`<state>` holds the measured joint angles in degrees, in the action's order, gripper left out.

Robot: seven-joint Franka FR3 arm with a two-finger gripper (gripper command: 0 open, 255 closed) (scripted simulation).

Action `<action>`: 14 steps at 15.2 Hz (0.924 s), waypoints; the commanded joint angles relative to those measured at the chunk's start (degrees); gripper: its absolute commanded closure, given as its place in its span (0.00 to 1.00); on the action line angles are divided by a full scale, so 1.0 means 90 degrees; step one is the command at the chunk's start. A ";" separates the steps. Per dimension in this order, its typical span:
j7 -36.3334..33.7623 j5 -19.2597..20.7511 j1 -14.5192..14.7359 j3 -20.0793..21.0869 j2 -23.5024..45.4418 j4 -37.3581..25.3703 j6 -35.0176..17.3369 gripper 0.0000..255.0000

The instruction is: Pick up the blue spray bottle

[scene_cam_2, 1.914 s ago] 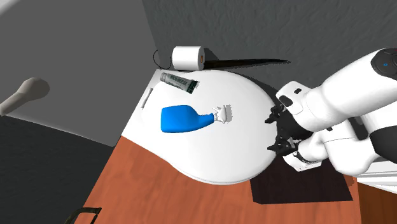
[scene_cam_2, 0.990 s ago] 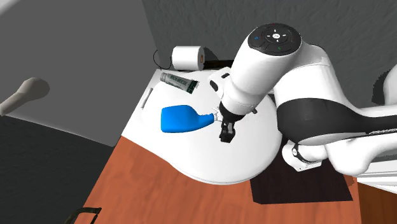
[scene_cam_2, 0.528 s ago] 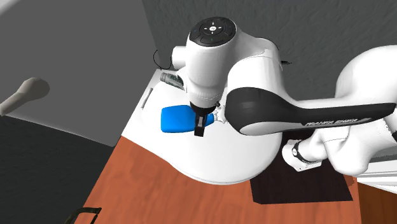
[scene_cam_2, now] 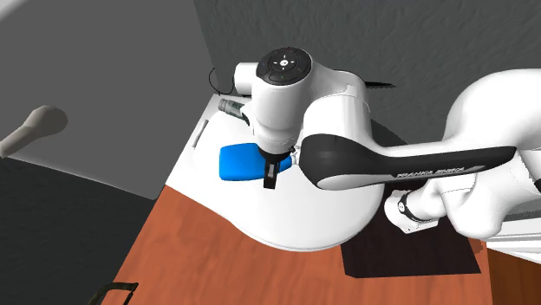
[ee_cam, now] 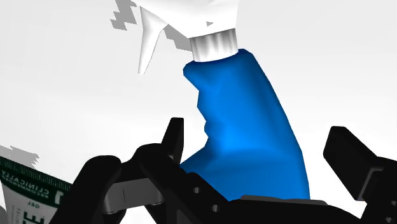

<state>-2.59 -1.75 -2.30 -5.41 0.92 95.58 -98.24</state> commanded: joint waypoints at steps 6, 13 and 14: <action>0.0005 0.0001 -0.0003 -0.0003 -0.0009 0.0052 -0.0046 1.00; -0.0007 -0.0003 0.0000 0.0000 0.0034 -0.0269 0.0232 1.00; -0.0008 -0.0004 -0.0001 0.0000 0.0050 -0.0375 0.0322 1.00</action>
<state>-2.63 -1.77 -2.32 -5.43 1.21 93.13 -96.11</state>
